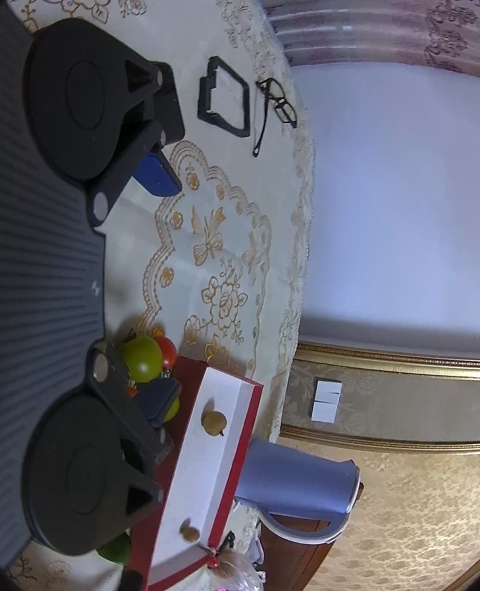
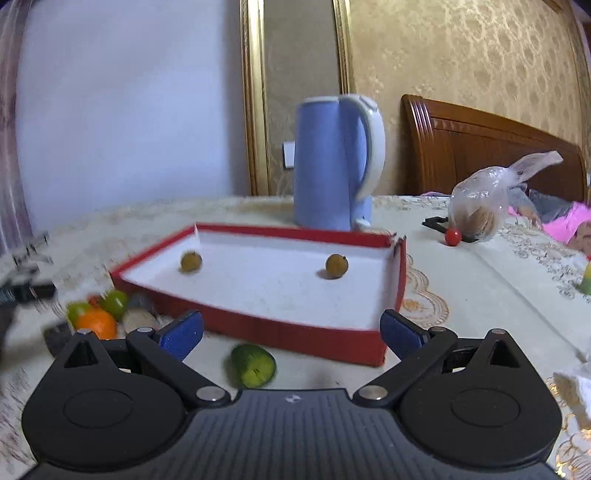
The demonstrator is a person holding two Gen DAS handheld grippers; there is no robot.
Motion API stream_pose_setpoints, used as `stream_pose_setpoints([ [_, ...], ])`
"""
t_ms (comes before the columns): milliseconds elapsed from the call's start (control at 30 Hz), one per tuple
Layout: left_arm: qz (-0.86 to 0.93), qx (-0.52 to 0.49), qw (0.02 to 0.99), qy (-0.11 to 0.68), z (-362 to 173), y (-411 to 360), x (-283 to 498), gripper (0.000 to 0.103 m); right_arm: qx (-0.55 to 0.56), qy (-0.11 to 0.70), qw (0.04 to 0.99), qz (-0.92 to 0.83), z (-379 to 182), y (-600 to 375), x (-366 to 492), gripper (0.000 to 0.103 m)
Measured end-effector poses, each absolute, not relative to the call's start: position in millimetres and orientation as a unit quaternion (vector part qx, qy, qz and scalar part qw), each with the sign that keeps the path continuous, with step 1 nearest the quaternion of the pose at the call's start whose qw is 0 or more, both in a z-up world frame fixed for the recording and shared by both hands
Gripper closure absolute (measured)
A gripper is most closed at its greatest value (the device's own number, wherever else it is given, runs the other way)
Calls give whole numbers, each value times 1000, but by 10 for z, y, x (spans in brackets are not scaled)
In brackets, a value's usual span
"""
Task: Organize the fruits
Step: 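Grasp the green lime with the right gripper, then grasp the dark cylindrical wooden piece with the left gripper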
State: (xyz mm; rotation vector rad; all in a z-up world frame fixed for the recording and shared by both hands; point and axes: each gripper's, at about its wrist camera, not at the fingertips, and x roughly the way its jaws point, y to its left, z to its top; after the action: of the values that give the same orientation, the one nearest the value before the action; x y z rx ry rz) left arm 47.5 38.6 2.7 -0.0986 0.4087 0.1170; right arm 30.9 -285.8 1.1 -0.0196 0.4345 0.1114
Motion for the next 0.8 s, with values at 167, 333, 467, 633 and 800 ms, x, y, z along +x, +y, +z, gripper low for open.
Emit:
stream_pose_setpoints([
  [167,62,-24,978,200,31,314,472,0,-34,226,971,75,-107,-2730,342,9],
  [333,63,-25,979,194,26,316,460,0,-24,252,962,97,-158,-2743,458,36],
  [467,61,-35,977,203,18,342,480,0,-28,269,957,110,-195,-2732,510,48],
  [633,53,-56,974,214,6,413,505,0,-18,279,950,138,-211,-2731,534,69],
  [800,38,-82,970,227,-2,500,546,0,-27,268,955,123,-192,-2684,481,72],
])
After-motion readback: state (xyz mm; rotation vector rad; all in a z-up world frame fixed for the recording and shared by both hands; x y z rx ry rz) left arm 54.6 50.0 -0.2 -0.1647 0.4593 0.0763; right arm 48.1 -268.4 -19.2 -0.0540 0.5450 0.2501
